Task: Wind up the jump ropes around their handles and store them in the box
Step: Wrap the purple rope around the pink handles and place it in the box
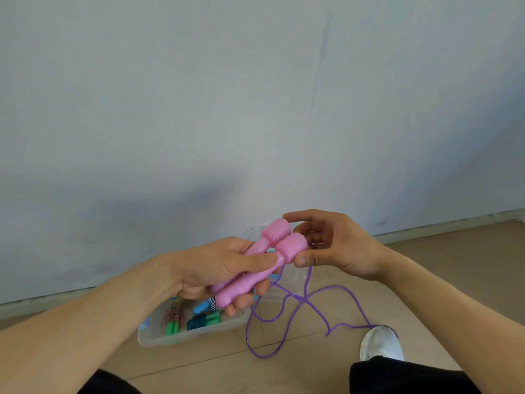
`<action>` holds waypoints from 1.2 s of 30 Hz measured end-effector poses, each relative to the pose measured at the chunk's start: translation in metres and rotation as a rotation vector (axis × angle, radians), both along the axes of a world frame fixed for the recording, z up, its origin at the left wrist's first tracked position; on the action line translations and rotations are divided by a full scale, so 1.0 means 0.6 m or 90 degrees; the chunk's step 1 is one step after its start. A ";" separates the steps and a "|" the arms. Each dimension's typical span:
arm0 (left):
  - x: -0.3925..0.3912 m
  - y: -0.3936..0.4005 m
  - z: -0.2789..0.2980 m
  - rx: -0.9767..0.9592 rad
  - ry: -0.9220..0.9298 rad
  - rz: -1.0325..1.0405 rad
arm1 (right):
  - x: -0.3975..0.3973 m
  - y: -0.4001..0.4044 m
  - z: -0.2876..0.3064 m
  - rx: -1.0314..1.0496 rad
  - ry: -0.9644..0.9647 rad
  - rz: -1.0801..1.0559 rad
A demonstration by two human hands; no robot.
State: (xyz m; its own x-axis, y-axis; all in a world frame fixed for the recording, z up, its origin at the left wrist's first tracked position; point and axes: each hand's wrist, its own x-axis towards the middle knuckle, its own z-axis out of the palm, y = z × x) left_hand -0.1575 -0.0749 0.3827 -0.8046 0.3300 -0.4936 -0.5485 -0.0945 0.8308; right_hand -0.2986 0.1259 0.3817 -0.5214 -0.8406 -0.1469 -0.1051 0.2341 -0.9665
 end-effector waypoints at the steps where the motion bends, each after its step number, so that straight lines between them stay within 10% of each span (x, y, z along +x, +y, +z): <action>1: -0.001 0.000 0.000 0.005 0.003 0.008 | -0.002 0.000 -0.001 -0.006 -0.008 -0.006; 9: 0.000 -0.010 0.008 0.075 0.001 -0.105 | -0.009 0.004 0.013 0.078 0.131 0.065; 15: -0.011 -0.025 0.024 0.124 0.081 0.068 | -0.011 0.004 0.030 0.034 0.018 -0.030; 29: -0.043 -0.039 0.013 0.006 0.175 0.537 | -0.165 0.155 -0.072 0.713 0.227 -0.223; 36: -0.043 -0.036 -0.036 -0.138 0.020 0.436 | -0.192 0.212 -0.117 0.672 0.282 -0.462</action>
State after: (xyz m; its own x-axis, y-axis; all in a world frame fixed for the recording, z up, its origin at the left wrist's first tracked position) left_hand -0.1832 -0.0963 0.3610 -0.8108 -0.3570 -0.4638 -0.4005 -0.2393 0.8845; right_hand -0.4137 0.2533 0.3114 -0.9667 0.0506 -0.2510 0.1056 0.9718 -0.2108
